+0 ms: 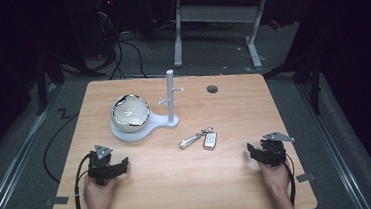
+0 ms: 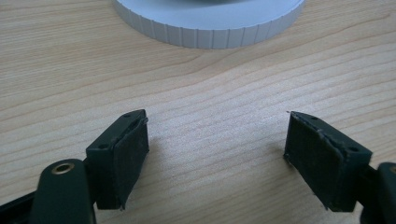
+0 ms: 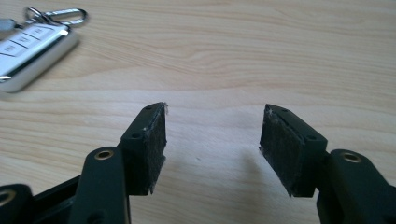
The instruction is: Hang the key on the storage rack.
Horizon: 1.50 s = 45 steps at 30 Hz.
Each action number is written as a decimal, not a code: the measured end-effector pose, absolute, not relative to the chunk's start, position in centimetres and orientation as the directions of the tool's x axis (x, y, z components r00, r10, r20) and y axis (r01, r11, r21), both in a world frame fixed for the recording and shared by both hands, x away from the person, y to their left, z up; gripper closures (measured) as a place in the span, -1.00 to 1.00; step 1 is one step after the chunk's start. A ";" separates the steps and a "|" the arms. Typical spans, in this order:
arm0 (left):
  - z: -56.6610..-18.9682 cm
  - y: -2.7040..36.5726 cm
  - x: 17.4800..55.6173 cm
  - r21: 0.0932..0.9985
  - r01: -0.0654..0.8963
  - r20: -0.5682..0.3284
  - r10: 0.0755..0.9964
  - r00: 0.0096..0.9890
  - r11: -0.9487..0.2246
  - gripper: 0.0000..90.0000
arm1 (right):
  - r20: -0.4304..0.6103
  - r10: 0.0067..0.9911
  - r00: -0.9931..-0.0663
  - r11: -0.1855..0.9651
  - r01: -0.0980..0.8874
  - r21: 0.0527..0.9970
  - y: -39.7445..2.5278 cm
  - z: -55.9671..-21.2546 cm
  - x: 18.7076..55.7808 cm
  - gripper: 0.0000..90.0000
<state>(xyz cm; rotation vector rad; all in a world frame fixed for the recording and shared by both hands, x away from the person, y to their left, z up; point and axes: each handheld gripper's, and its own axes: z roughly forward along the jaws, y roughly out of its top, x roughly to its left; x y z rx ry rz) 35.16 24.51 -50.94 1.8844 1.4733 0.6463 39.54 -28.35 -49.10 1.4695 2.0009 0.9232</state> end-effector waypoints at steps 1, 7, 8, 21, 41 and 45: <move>-50.9 24.5 35.2 0.746 0.648 -0.012 0.969 0.246 -0.156 -0.51 | 0.007 0.952 -0.307 0.195 0.622 0.759 -28.2 -49.0 39.6 -0.09; -50.9 24.6 35.2 0.746 0.649 -0.018 0.969 0.244 -0.150 -0.51 | 0.025 0.941 -0.339 0.203 0.621 0.757 -26.7 -48.8 39.9 -0.10; -50.9 24.6 35.2 0.746 0.649 -0.018 0.969 0.244 -0.150 -0.51 | 0.025 0.941 -0.339 0.203 0.621 0.757 -26.7 -48.8 39.9 -0.10; -50.9 24.6 35.3 0.744 0.650 -0.011 0.970 0.244 -0.155 -0.50 | 0.051 0.900 -0.433 0.245 0.599 0.762 -21.6 -48.3 41.3 -0.18; -50.9 24.5 35.3 0.745 0.649 -0.011 0.970 0.242 -0.154 -0.50 | 0.078 0.869 -0.488 0.289 0.629 0.721 -15.5 -49.1 43.9 -0.35; -50.9 24.6 35.3 0.744 0.650 -0.009 0.970 0.243 -0.156 -0.51 | 0.044 0.879 -0.474 0.312 0.645 0.698 -14.6 -49.7 44.6 -0.37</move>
